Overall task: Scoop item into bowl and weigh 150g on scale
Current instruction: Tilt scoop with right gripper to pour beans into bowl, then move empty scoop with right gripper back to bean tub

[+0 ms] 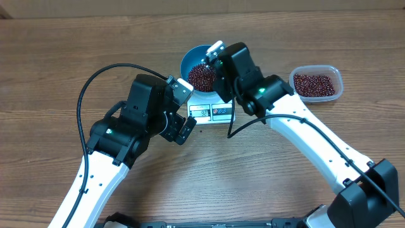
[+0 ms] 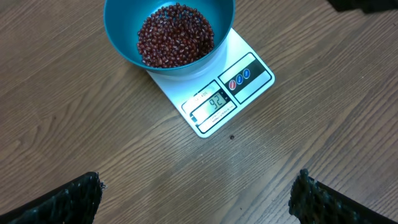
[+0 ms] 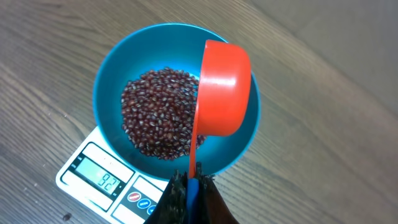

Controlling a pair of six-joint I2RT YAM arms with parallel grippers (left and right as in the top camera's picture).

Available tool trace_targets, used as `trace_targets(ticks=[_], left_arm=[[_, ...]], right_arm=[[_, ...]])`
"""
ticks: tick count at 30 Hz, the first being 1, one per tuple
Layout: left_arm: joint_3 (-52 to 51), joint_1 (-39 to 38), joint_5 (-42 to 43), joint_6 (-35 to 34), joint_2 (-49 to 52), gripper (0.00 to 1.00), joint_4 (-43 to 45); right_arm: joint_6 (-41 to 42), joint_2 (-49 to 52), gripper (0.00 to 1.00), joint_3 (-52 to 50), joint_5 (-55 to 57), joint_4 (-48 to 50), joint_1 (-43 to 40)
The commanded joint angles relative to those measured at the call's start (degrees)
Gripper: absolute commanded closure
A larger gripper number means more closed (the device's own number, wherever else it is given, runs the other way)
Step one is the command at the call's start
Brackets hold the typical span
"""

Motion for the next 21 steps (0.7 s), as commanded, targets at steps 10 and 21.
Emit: trace_targets(ticks=[10,21], left_arm=[[1.31,0.31,1.01,0.87,-0.55,0.0,0.22],[1.31,0.31,1.01,0.87,-0.55,0.0,0.22]], right_arm=[[-4.39,-2.29,0.96,2.16,3.19,1.53,1.84],[5.51,-2.32,0.96,2.25,1.57,0.44,-0.31]])
